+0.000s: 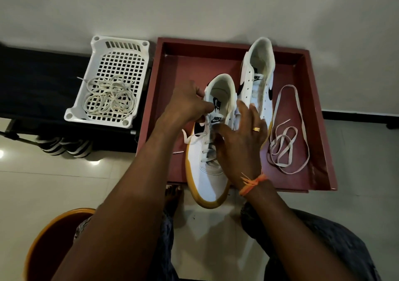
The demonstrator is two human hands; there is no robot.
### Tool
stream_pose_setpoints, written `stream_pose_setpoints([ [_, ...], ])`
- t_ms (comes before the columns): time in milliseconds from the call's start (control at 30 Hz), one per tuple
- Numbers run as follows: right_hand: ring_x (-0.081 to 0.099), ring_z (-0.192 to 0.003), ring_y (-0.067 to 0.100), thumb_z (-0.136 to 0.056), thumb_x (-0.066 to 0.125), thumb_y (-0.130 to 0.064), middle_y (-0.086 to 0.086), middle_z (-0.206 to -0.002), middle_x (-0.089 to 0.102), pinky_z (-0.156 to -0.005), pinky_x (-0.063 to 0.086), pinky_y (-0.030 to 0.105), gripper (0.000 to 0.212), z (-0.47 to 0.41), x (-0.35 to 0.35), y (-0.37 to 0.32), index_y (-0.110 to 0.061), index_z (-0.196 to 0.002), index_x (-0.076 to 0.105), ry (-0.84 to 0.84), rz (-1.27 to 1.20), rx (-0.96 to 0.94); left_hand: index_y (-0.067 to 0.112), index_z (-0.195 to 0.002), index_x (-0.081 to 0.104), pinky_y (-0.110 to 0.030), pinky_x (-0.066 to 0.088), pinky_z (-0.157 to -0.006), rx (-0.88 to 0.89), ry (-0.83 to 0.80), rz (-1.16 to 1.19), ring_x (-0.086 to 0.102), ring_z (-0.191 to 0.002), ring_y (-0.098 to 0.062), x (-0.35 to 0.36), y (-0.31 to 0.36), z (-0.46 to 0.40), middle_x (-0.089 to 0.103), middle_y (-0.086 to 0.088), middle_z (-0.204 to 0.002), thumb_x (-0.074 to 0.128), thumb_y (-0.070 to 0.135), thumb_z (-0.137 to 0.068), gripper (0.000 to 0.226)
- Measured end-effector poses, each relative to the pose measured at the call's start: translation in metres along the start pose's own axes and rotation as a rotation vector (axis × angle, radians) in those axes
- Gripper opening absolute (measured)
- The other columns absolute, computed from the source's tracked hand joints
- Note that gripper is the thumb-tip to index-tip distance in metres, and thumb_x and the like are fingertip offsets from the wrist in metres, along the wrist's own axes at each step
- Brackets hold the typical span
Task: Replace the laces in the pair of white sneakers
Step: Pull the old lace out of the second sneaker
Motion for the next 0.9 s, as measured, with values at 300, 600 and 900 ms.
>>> stream_pose_setpoints([
  [300, 0.045, -0.122, 0.025, -0.088, 0.063, -0.018, 0.014, -0.125, 0.047, -0.1, 0.039, 0.05, 0.01, 0.0, -0.046, 0.044, -0.015, -0.084, 0.072, 0.332, -0.356, 0.275, 0.015, -0.075, 0.053, -0.044, 0.062, -0.066, -0.017, -0.016, 0.002, 0.071, -0.067, -0.029, -0.001, 0.001, 0.0, 0.063, -0.007, -0.073, 0.073, -0.002, -0.08, 0.027],
  [600, 0.023, -0.142, 0.04, -0.081, 0.065, -0.023, 0.017, -0.151, 0.038, -0.108, 0.023, 0.061, 0.009, -0.008, -0.005, 0.0, -0.025, -0.085, 0.073, 0.037, -0.003, -0.073, 0.015, -0.072, 0.054, -0.048, 0.062, -0.068, -0.001, -0.013, -0.008, 0.071, -0.066, -0.033, 0.0, 0.001, 0.0, 0.062, -0.008, -0.07, 0.07, -0.004, -0.079, 0.026],
  [900, 0.043, -0.124, 0.022, -0.086, 0.067, -0.024, 0.009, -0.127, 0.046, -0.097, 0.042, 0.055, 0.006, -0.017, -0.051, 0.06, -0.024, -0.081, 0.07, 0.329, -0.365, 0.269, 0.016, -0.082, 0.052, -0.039, 0.062, -0.06, -0.026, -0.019, 0.017, 0.068, -0.056, -0.019, 0.001, -0.005, -0.006, 0.062, -0.006, -0.074, 0.073, -0.001, -0.079, 0.027],
])
Point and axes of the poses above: each hand's wrist, its own z-axis away from the middle knuckle, its own x-axis out of the palm, y = z × x, the point moved 8 cm from there along -z, towards the middle knuckle
